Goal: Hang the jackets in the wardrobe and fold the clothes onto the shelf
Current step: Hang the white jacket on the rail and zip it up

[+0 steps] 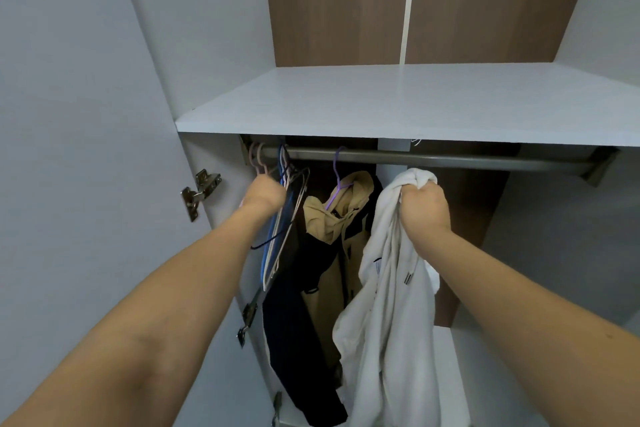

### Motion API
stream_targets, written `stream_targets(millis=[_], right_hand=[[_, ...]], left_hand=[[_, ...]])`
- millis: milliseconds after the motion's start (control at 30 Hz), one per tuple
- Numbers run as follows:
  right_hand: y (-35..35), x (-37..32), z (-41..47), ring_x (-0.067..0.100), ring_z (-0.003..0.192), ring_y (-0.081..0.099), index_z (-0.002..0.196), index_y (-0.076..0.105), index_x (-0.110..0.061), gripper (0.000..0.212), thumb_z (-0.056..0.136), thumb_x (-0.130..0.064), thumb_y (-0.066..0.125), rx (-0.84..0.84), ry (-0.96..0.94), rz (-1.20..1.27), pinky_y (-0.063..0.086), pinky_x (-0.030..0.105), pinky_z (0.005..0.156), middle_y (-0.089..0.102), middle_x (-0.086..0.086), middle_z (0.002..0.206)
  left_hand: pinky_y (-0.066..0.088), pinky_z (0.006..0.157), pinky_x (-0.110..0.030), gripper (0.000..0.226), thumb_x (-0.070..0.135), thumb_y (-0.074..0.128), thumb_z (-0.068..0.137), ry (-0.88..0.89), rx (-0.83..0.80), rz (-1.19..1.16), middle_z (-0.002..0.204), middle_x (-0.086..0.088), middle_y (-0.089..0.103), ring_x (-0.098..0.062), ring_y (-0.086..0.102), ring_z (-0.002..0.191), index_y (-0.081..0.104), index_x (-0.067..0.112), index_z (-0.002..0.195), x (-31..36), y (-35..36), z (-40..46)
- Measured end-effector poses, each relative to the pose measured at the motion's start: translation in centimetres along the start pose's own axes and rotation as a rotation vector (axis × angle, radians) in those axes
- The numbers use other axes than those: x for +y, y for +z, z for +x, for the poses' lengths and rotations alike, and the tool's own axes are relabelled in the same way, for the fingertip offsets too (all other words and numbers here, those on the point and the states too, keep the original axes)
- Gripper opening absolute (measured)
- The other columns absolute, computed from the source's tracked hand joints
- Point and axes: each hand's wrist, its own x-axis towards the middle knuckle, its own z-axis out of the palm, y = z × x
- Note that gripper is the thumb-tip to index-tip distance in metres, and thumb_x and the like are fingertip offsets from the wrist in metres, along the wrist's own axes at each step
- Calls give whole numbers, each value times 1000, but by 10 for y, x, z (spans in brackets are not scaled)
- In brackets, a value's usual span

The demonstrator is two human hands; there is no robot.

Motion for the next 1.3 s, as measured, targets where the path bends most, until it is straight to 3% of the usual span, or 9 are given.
stream_targets(millis=[200,300,567,700,833,933,1033,1200,1300], right_hand=[[-4,11,8,31,98,56,125,52,1,36,102,-24,39,-32,-1,-51,44,38,81,57,17,106],[-1,16,4,36,110,57,128,52,0,38,102,-25,38,-61,-11,-145,45,42,91,59,21,120],[-8,25,-17,36,112,56,130,52,-4,45,102,-35,36,-76,57,-400,47,45,96,58,19,124],[-23,14,-38,36,113,56,129,54,-5,43,102,-32,36,-74,82,-510,47,47,99,58,18,125],[-41,2,-72,31,93,61,118,60,-9,33,98,-28,41,-99,-117,-737,52,41,83,64,12,107],[-51,-5,-92,25,81,58,115,62,-13,31,97,-30,42,-145,-241,-922,46,34,69,61,4,93],[-59,-13,-109,25,83,60,115,61,-12,31,96,-30,45,-159,-250,-929,49,35,71,57,3,91],[-69,-29,-134,32,100,60,124,55,-3,38,96,-25,44,-271,-253,-764,51,38,83,61,15,114],[-75,-44,-148,25,83,60,107,60,-4,21,94,-15,47,-324,-116,-279,46,30,72,59,15,101]], left_hand=[[48,91,-35,32,4,46,92,62,-20,170,130,-19,59,-34,57,115,60,-2,121,8,-2,-45],[43,71,-32,24,4,47,90,18,-15,245,113,-20,65,-32,57,87,63,-1,106,-11,-2,-94],[38,57,-30,8,6,47,91,74,61,318,79,-8,54,-28,50,67,54,7,88,-21,-58,-211],[29,47,-26,10,11,47,95,151,18,360,81,-7,53,-15,45,59,55,8,95,-16,-99,-270],[35,51,-22,17,14,46,98,186,-68,338,90,-5,59,-13,49,67,62,11,101,-20,-141,-328],[33,40,-12,25,11,44,100,186,-172,237,68,4,52,-8,46,59,66,14,90,-26,-167,-362],[32,36,-9,30,4,47,99,188,-265,124,54,6,45,-7,41,50,64,15,77,-22,-178,-384],[48,52,-16,21,6,47,99,201,-320,110,68,0,51,-15,49,60,68,4,97,-4,-158,-393],[54,84,-37,25,4,45,96,184,-282,93,93,-10,63,-25,59,85,68,-1,103,-1,-127,-387]])
